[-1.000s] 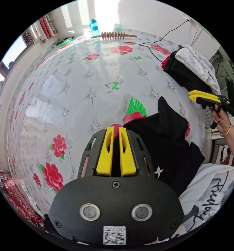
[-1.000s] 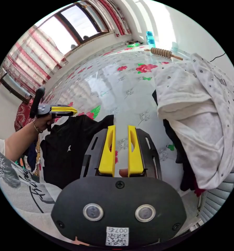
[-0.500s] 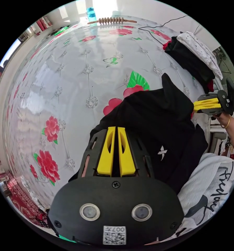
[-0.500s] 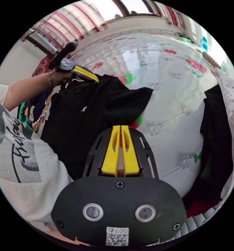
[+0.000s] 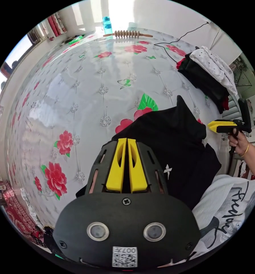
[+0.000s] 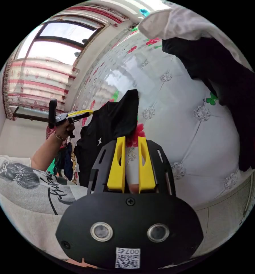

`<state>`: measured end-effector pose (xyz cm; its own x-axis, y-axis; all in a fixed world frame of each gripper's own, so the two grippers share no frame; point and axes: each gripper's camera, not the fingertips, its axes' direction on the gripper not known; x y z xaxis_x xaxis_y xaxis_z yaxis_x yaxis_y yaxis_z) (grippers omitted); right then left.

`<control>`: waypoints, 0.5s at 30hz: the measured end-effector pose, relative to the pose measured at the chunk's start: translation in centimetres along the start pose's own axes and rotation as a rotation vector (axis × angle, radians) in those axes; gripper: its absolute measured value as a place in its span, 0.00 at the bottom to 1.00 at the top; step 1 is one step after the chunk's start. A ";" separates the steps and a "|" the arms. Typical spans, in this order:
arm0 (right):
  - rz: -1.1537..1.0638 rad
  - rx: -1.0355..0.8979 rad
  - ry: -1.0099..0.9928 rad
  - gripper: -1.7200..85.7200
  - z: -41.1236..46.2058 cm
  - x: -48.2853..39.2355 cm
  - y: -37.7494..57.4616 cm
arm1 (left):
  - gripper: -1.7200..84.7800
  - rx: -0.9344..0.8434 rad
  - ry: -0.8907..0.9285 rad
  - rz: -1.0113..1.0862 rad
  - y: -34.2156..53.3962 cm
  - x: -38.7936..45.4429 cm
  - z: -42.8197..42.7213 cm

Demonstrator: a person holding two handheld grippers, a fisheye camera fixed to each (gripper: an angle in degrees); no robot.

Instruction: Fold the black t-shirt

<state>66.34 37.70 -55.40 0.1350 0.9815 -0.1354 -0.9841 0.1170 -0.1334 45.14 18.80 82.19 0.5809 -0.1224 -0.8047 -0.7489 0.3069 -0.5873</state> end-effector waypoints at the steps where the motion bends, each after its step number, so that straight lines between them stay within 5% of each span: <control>1: 0.070 0.019 -0.056 0.08 0.5 0.4 0.3 | 0.01 0.007 0.014 -0.007 0.5 0.1 -0.2; 5: 0.300 0.107 -0.186 0.08 2.3 1.5 0.8 | 0.01 -0.005 0.063 -0.062 3.1 -0.1 0.1; 9: 0.261 0.088 -0.161 0.05 3.8 -0.8 0.3 | 0.01 -0.053 0.083 -0.172 7.8 -1.0 0.4; 15: -0.460 -0.068 0.145 0.02 6.7 -16.1 -0.3 | 0.01 -0.046 0.087 -0.328 15.7 -2.1 -1.0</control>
<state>63.71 22.91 -46.59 0.5736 0.7986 -0.1824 -0.8096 0.5188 -0.2745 31.78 22.91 74.56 0.7650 -0.2884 -0.5759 -0.5419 0.1950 -0.8175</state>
